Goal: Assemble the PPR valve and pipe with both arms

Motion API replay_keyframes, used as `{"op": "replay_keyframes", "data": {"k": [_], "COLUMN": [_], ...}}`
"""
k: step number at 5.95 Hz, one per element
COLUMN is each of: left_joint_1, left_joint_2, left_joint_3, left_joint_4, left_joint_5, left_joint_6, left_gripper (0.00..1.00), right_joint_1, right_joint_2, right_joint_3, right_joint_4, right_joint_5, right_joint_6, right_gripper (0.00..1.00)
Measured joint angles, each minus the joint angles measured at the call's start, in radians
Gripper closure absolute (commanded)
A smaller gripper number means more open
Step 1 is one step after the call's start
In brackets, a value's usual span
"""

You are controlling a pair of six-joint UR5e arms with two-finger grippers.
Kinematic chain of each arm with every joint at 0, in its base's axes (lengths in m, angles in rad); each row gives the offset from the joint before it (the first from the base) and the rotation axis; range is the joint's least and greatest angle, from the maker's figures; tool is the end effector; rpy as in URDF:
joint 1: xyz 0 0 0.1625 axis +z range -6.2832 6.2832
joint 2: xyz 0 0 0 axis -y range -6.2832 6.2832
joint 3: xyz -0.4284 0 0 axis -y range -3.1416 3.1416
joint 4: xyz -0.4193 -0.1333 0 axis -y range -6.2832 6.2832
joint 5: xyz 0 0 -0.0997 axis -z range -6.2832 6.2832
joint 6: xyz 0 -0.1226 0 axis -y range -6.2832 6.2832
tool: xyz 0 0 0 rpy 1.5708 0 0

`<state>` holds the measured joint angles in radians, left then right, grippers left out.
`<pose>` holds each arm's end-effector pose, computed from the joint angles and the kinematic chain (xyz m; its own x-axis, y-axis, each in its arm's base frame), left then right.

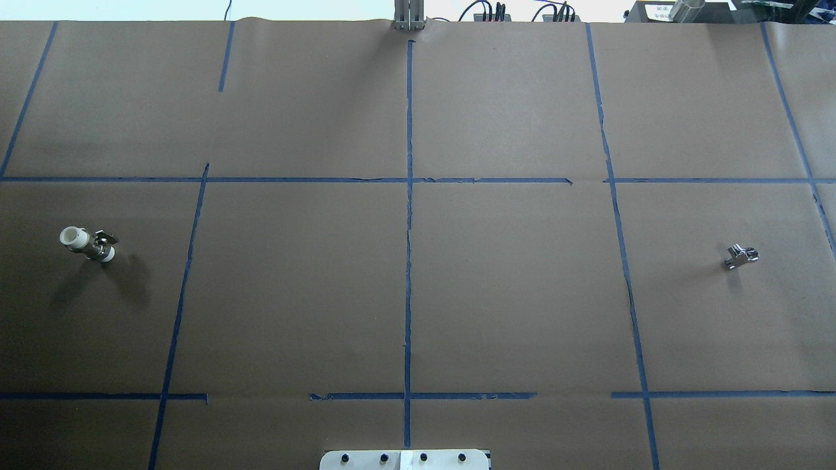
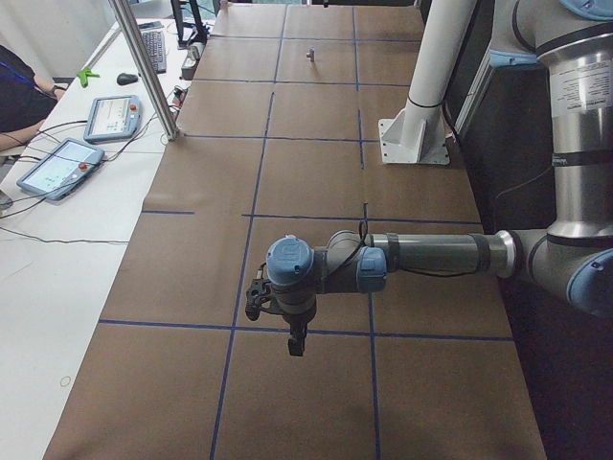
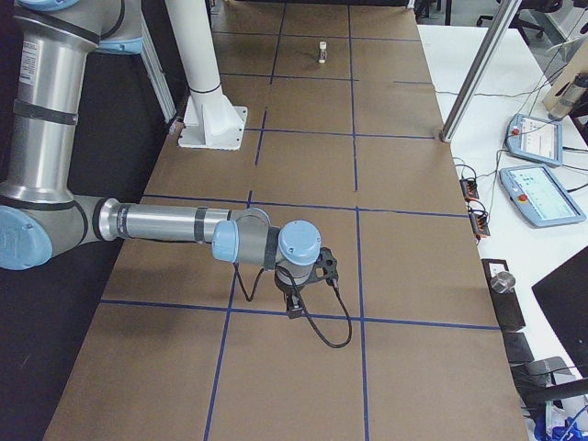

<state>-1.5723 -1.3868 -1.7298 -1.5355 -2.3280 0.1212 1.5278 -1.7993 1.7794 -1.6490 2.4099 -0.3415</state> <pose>-0.0497 -0.4349 0.6891 0.7215 0.0785 -0.6879 -0.0864 0.9960 0.0231 0.0243 -0.4148 0.6794 0.6176 -0.2914 0.7305 0.2649 0.9516 0.1557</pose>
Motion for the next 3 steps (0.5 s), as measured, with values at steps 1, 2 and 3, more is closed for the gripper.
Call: {"op": "replay_keyframes", "data": {"k": [1, 2, 3], "left_joint_1": [0.002, 0.005, 0.009], "left_joint_2": [0.000, 0.000, -0.004], "left_joint_3": [-0.001, -0.002, -0.002], "left_joint_4": [0.000, 0.000, 0.000], "left_joint_5": [0.000, 0.000, 0.001], "left_joint_6": [0.001, 0.002, 0.002], "left_gripper": [0.00, 0.00, 0.00], "right_joint_1": [0.000, 0.000, 0.000], "right_joint_2": [0.000, 0.000, 0.000], "right_joint_3": [-0.001, -0.002, -0.002], "right_joint_4": [0.000, 0.000, -0.001], "right_joint_5": [0.000, 0.001, 0.001], "right_joint_6": [0.000, 0.001, 0.001], "right_gripper": [0.00, 0.00, 0.00]}}
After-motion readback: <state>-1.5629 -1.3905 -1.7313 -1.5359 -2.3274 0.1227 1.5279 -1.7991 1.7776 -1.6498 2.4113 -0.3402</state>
